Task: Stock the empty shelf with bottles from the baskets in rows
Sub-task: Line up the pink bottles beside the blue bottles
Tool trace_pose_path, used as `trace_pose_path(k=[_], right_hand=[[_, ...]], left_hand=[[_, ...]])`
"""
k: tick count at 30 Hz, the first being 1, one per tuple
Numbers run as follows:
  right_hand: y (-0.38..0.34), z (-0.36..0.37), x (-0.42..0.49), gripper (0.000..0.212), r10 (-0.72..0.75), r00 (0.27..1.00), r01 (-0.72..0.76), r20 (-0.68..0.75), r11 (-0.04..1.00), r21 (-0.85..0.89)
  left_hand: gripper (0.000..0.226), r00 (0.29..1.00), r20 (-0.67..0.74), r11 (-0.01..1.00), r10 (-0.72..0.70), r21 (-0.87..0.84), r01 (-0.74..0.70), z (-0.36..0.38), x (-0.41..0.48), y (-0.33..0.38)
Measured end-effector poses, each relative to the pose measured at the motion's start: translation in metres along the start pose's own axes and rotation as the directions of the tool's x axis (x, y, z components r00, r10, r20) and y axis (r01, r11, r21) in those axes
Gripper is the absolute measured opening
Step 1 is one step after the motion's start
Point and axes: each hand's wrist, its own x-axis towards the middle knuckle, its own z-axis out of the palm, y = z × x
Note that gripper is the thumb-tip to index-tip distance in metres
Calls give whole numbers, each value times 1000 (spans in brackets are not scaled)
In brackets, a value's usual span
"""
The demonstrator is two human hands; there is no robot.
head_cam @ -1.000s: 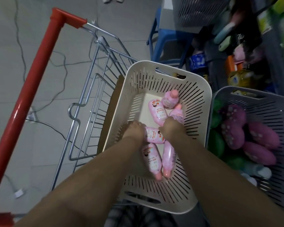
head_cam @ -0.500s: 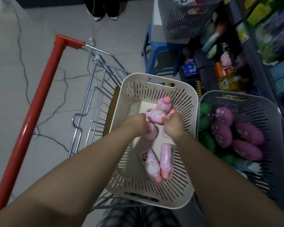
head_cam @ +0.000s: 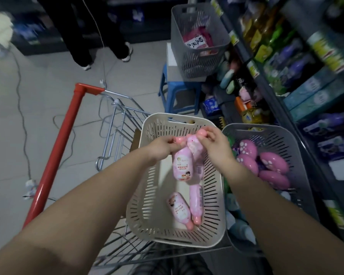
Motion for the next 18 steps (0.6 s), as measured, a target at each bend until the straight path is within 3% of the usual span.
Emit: trace_pose_path(k=[2, 6, 14, 18], right_hand=[[-11, -13, -8, 24, -2, 1000, 4, -29, 996, 86], [-33, -35, -34, 18, -14, 999, 19, -33, 987, 162], [-104, -71, -69, 15, -241, 970, 241, -2, 967, 80], [-127, -98, -101, 13, -306, 952, 307, -28, 952, 21]], left_hand=[[19, 999, 51, 992, 12, -127, -5, -3, -12, 14], [41, 991, 115, 980, 70, -194, -47, -10, -30, 31], [34, 950, 195, 968, 245, 14, -252, -12, -52, 119], [19, 917, 270, 947, 293, 49, -317, 15, -65, 152]])
